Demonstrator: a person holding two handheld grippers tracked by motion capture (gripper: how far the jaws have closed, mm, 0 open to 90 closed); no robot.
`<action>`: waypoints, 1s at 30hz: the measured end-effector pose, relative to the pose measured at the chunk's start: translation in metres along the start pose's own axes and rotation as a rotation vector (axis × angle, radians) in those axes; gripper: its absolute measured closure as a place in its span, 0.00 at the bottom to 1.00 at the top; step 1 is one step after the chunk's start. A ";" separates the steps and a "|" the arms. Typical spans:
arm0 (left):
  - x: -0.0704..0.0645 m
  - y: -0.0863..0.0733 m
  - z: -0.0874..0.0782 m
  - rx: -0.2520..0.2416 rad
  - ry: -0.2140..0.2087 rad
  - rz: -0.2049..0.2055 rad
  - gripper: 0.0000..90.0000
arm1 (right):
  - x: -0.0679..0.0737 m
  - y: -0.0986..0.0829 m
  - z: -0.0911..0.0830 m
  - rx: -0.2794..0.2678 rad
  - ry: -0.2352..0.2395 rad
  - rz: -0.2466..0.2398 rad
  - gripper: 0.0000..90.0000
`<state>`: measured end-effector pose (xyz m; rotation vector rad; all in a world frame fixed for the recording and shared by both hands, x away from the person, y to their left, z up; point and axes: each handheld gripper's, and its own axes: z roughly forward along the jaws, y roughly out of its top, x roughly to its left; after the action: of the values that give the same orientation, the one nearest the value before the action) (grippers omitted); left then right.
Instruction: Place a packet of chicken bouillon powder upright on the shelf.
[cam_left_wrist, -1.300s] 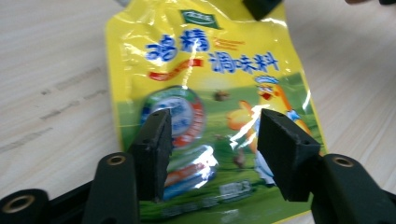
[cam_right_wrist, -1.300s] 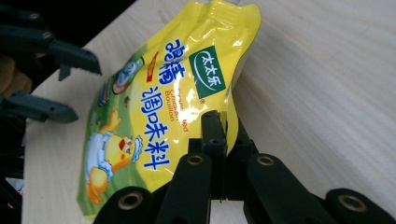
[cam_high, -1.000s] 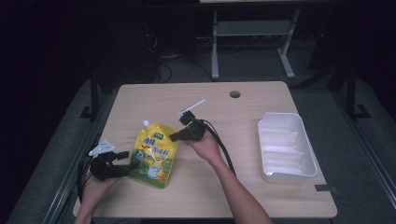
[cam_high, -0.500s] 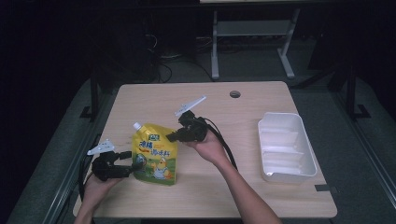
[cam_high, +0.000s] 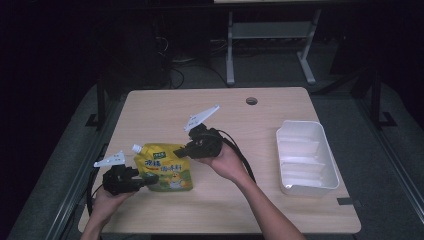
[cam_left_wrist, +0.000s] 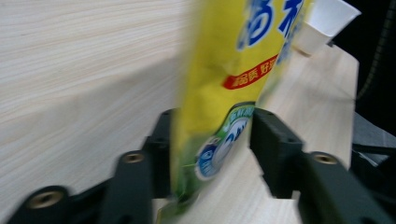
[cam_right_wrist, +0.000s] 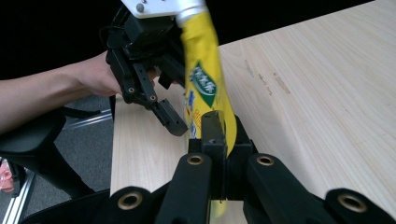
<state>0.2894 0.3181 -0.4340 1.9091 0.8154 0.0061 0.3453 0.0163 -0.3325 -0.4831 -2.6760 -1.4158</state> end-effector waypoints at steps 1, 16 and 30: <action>-0.001 -0.001 0.000 -0.007 -0.008 0.009 0.70 | -0.001 -0.002 -0.002 -0.003 0.003 0.004 0.99; -0.011 0.001 0.007 0.043 -0.035 0.091 0.80 | -0.017 -0.015 0.006 0.003 0.061 0.057 0.82; -0.014 0.002 0.010 0.055 -0.047 0.108 0.80 | -0.018 -0.021 0.026 0.019 0.138 0.058 0.96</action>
<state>0.2828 0.3020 -0.4321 1.9957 0.6862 0.0052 0.3578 0.0222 -0.3682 -0.4406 -2.5434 -1.3540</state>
